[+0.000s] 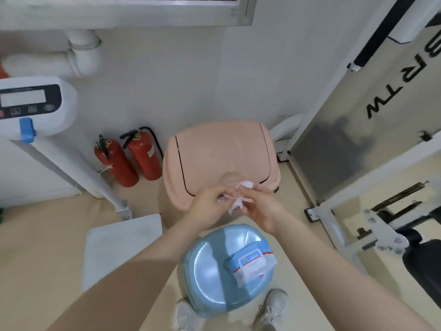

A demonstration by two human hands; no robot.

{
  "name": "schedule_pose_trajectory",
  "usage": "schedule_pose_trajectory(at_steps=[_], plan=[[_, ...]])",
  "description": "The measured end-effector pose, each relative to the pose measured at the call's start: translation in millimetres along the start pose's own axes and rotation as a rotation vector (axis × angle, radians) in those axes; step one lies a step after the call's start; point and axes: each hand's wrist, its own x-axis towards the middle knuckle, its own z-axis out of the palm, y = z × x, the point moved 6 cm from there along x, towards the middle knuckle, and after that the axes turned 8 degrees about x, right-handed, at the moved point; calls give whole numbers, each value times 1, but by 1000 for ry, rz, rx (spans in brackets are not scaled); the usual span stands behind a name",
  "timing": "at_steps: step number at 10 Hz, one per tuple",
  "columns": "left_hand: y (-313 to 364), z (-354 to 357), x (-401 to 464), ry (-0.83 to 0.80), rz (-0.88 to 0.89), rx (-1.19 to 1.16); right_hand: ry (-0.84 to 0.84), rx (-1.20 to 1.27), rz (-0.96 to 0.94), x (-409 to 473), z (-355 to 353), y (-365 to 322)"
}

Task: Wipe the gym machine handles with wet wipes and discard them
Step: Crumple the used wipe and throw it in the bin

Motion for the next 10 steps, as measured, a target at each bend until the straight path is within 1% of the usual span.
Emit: schedule_pose_trajectory(at_steps=[1,2,3,4,5,6,7,8,9,10], plan=[[-4,30,47,-95,-28,-30,58,-88,10,49,-35,-26],[-20,65,97,-84,-69,-6,98,-278,-36,100,-73,-57],[-58,106,146,-70,-176,295,96,-550,-156,152,-107,-83],[-90,145,185,-169,-235,652,49,-987,-347,204,-135,-95],[-113,166,209,-175,-282,800,-164,-1334,-481,241,-145,-82],[-134,178,217,-153,-263,805,-425,-1547,-473,263,-144,-52],[-145,178,215,-75,-300,770,-620,-1721,-481,280,-138,-16],[-156,176,206,-52,-376,808,-687,-1917,-455,289,-135,11],[-150,167,192,28,-361,784,-573,-1950,-500,285,-134,8],[-139,159,168,94,-331,718,-563,-2001,-645,255,-133,0]])
